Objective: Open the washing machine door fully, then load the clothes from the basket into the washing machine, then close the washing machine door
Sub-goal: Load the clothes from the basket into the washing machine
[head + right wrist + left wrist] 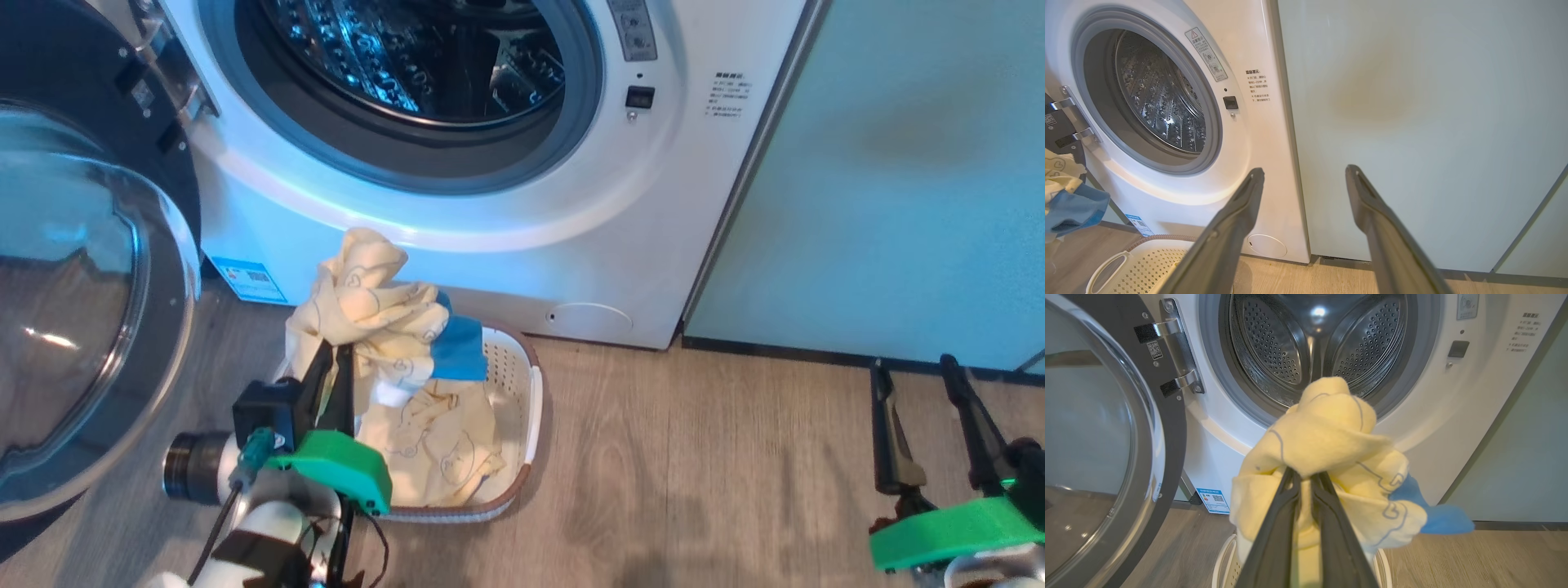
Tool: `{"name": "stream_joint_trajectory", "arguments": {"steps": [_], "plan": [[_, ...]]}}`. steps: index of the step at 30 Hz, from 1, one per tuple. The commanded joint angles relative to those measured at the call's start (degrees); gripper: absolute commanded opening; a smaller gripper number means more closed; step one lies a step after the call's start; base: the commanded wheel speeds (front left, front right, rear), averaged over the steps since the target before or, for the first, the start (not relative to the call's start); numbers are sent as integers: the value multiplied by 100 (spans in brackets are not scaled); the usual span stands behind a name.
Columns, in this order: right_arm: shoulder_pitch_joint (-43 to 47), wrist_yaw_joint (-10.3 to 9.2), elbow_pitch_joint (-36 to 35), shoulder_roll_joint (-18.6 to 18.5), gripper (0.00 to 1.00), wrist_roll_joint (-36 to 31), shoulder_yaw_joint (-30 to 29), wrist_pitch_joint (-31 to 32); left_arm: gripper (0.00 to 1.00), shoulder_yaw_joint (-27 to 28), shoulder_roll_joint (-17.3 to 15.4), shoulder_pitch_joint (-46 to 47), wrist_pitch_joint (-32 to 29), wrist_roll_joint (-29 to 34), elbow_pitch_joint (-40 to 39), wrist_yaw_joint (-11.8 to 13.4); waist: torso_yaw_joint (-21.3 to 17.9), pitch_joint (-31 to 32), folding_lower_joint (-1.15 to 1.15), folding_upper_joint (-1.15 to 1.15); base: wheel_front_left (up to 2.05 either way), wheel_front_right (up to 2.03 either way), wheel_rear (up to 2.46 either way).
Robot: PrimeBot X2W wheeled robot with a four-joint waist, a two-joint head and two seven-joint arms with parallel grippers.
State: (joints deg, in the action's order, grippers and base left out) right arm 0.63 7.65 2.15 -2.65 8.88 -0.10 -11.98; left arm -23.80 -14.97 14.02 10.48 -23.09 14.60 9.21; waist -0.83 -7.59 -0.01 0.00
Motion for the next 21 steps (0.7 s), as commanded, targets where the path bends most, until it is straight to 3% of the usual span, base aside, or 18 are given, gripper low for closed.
{"name": "stream_joint_trajectory", "arguments": {"steps": [1,21], "plan": [[-28,-16,-243,-28,100,-69,81,48,0,233,-199,81,-35,54,-325,58,5,112,1,0,0,0,0],[68,-16,-304,-23,100,35,73,57,0,179,-346,-151,-295,34,-811,245,-55,149,1,0,0,0,0]]}}
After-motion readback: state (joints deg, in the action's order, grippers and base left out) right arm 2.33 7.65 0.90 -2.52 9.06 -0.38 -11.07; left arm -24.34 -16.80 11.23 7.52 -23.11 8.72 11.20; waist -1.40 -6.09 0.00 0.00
